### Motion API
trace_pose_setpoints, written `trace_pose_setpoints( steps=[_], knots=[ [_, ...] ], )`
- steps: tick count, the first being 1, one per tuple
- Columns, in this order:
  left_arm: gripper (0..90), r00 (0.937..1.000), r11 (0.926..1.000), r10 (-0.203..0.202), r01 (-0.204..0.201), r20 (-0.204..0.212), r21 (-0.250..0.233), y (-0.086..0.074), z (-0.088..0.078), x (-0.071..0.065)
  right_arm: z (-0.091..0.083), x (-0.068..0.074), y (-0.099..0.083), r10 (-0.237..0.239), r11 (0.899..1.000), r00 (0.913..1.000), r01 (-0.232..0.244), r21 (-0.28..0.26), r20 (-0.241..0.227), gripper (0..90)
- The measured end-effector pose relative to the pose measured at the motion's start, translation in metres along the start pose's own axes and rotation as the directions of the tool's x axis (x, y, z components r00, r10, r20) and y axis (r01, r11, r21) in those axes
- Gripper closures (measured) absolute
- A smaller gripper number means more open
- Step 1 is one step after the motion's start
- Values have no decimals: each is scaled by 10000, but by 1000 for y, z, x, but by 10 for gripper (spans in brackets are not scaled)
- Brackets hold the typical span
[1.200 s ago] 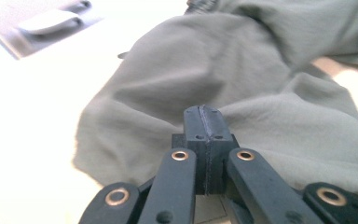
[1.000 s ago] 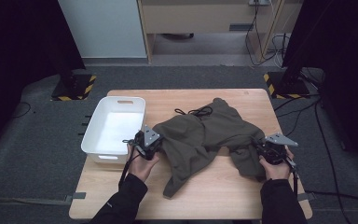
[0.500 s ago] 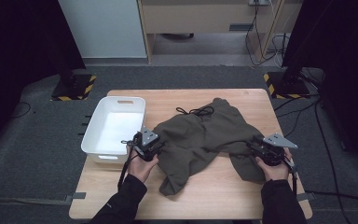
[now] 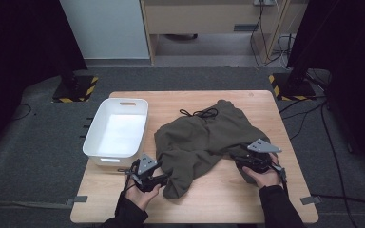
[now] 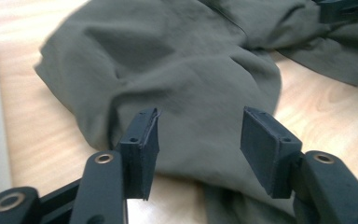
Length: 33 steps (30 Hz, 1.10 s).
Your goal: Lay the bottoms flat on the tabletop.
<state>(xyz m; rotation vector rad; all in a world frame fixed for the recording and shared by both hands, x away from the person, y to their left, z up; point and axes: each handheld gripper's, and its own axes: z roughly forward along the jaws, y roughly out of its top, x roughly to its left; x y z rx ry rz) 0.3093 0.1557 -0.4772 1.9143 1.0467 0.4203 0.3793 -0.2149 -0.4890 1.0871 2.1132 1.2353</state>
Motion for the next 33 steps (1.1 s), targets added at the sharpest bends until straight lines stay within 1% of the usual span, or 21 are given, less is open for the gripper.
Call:
trace_pose_setpoints(
  steps=[1,3,4,5,8,10,11,14,16,18,19,21,22,23,24,26,27,28,29,31,33],
  knots=[
    [445,10000,10000,-20,20,70,45,-2,1,-2,3,3,0,-47,10000,10000,47,54,22,385],
    [432,9994,9997,-222,219,266,103,-7,3,-7,7,9,-1,-124,9999,9999,125,103,-55,379],
    [426,9993,9997,-210,206,308,145,-8,5,-9,9,11,-1,-162,9998,9998,163,112,-139,379],
    [421,9993,9996,-157,149,329,234,-10,7,-12,11,14,0,-129,9998,9997,132,145,-217,379],
    [416,9998,9988,181,-187,125,458,-14,15,-20,20,23,0,-84,9997,9989,94,203,-465,379],
    [412,9993,9978,357,-361,86,548,-15,19,-26,26,30,-1,-33,9995,9978,53,301,-662,377],
    [409,9989,9969,464,-468,69,628,-16,21,-28,29,33,-1,-87,9993,9971,114,357,-762,375],
    [413,9987,9950,495,-503,109,858,-19,27,-31,38,44,-2,-224,9979,9949,283,591,-984,373],
    [440,9983,9928,589,-590,42,1044,-20,30,-31,44,50,-3,-289,9965,9928,377,744,-1165,376],
    [503,9971,9895,756,-746,-34,1239,-21,34,-30,49,55,-4,-330,9952,9920,438,872,-1219,390],
    [560,9965,9872,828,-805,-110,1375,-22,35,-29,52,56,-4,-392,9942,9914,512,947,-1249,398],
    [644,9954,9827,936,-894,-187,1619,-23,39,-27,56,60,-6,-616,9909,9907,752,1113,-1209,448],
    [700,9945,9800,1030,-979,-207,1733,-23,40,-26,57,61,-7,-705,9897,9906,841,1155,-1172,475],
    [740,9939,9783,1082,-1022,-234,1803,-23,41,-25,59,61,-8,-768,9892,9909,897,1158,-1109,519],
    [774,9938,9769,1091,-1029,-231,1873,-23,42,-24,59,62,-9,-698,9889,9907,841,1228,-1164,555],
    [841,9940,9757,1082,-1032,-158,1931,-22,41,-23,62,62,-11,-752,9868,9905,906,1342,-1153,625],
    [864,9953,9770,964,-932,-72,1918,-21,41,-22,63,62,-12,-790,9846,9895,964,1459,-1207,661],
    [882,9960,9779,889,-870,-15,1903,-20,40,-21,64,62,-13,-752,9840,9897,934,1520,-1215,715],
    [887,9967,9806,811,-804,32,1787,-19,38,-20,64,62,-13,-756,9829,9894,950,1580,-1242,748],
    [892,9969,9840,778,-781,81,1603,-15,34,-18,64,61,-13,-730,9818,9893,935,1655,-1260,828],
    [894,9977,9888,656,-674,176,1333,-12,30,-15,63,59,-12,-610,9824,9898,824,1674,-1288,870]
  ],
)
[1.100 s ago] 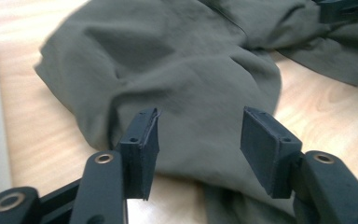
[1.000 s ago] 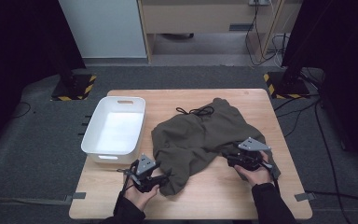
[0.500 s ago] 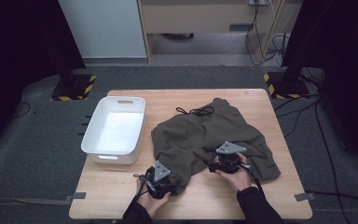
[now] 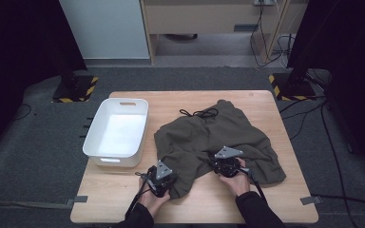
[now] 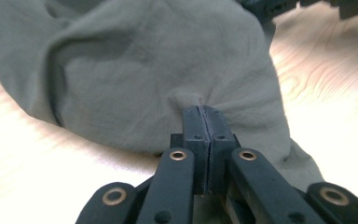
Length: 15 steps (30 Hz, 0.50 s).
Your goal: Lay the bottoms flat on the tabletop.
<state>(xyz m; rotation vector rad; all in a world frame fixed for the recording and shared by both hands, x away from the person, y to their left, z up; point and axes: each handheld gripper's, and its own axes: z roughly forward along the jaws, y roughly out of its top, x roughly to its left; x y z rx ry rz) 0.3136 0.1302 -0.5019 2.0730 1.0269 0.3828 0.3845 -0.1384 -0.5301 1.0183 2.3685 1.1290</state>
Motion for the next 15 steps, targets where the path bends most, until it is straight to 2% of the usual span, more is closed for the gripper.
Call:
trace_pose_setpoints(
  steps=[3,6,8,11,13,15],
  knots=[
    [895,9999,9991,-105,107,32,-420,4,-9,5,-5,-1,3,253,9996,9995,-254,-82,-163,892],
    [896,9998,9940,-170,176,69,-1077,10,-25,10,-15,-1,10,342,9989,9986,-354,-291,-403,895],
    [896,9997,9869,-220,227,60,-1595,16,-38,16,-25,0,17,335,9979,9980,-364,-535,-537,896],
    [896,9996,9725,-285,271,-30,-2314,26,-54,26,-41,1,30,344,9924,9965,-430,-1151,-760,896],
    [896,9988,9639,-483,460,-20,-2624,33,-59,34,-49,0,41,324,9869,9965,-441,-1549,-776,896],
    [895,9979,9600,-642,592,-92,-2736,39,-58,42,-54,-2,53,372,9812,9959,-520,-1859,-821,896]
  ],
)
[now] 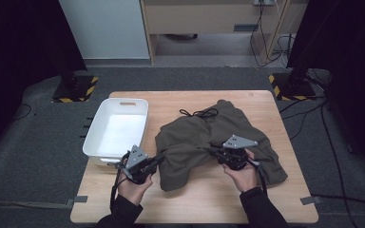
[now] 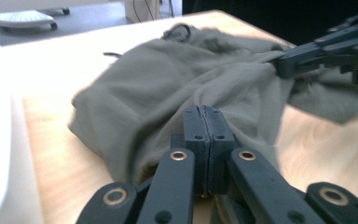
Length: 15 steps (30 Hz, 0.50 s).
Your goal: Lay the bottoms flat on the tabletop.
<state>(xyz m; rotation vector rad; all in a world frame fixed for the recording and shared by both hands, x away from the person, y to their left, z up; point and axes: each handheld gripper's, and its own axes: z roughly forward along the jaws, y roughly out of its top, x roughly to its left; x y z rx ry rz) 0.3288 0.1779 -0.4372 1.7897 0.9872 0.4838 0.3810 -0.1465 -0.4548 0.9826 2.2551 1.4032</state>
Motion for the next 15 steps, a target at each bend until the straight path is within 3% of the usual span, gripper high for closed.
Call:
trace_pose_setpoints(
  steps=[2,5,9,11,15],
  knots=[
    [894,9998,9997,-109,113,-192,199,3,8,8,4,-4,12,223,9996,9997,-223,-193,29,895],
    [892,9983,9971,-78,121,-575,753,-2,29,17,24,-12,22,437,9985,9980,-451,301,451,890],
    [874,9908,9817,732,-515,-1140,1835,-17,52,19,57,-22,21,725,9912,9930,-821,1034,932,833],
    [843,9909,9789,734,-500,-1127,1983,-22,54,19,68,-23,16,611,9896,9910,-757,1225,1192,773],
    [716,9932,9871,477,-306,-1065,1572,-21,45,18,68,-20,14,448,9946,9910,-560,875,1259,666]
  ],
)
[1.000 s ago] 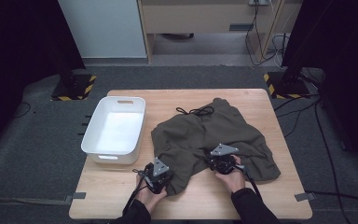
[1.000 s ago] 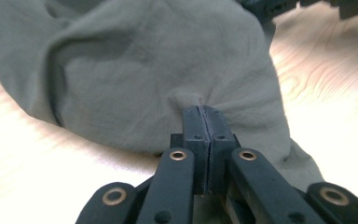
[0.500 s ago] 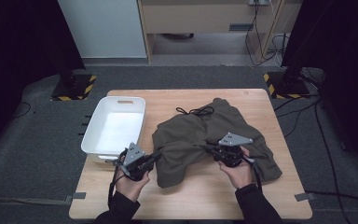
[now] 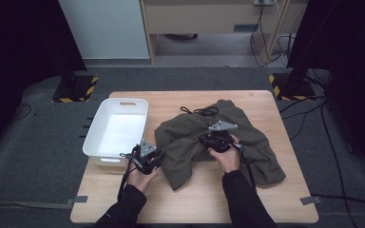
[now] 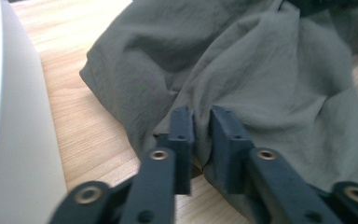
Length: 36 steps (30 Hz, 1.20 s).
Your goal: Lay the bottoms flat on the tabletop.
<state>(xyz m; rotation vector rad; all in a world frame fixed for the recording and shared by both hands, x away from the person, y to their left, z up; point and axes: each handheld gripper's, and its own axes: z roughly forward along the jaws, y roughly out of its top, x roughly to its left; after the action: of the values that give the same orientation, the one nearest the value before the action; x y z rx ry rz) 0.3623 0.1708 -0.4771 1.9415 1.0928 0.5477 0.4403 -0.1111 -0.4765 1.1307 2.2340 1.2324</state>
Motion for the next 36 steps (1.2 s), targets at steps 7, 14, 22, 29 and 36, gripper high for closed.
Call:
trace_pose_setpoints(
  steps=[7,14,22,29,36],
  knots=[
    [477,9993,9980,-76,99,370,-624,-13,-30,-5,-49,-5,2,-350,9941,9994,353,-1023,47,485],
    [417,9974,9999,-97,104,716,-97,-35,-38,-13,-84,-17,-37,-626,9900,9968,683,-1232,497,407],
    [402,9949,9973,-465,412,890,607,-47,-24,-18,-81,-25,-76,-76,9978,9993,100,-661,361,392],
    [380,9921,9953,-589,498,1104,834,-52,-14,-21,-65,-18,-88,479,9988,9986,-478,-41,221,367],
    [379,9873,9937,-629,483,1456,1012,-51,-3,-21,-41,-25,-92,961,9943,9953,-966,443,137,350]
  ],
)
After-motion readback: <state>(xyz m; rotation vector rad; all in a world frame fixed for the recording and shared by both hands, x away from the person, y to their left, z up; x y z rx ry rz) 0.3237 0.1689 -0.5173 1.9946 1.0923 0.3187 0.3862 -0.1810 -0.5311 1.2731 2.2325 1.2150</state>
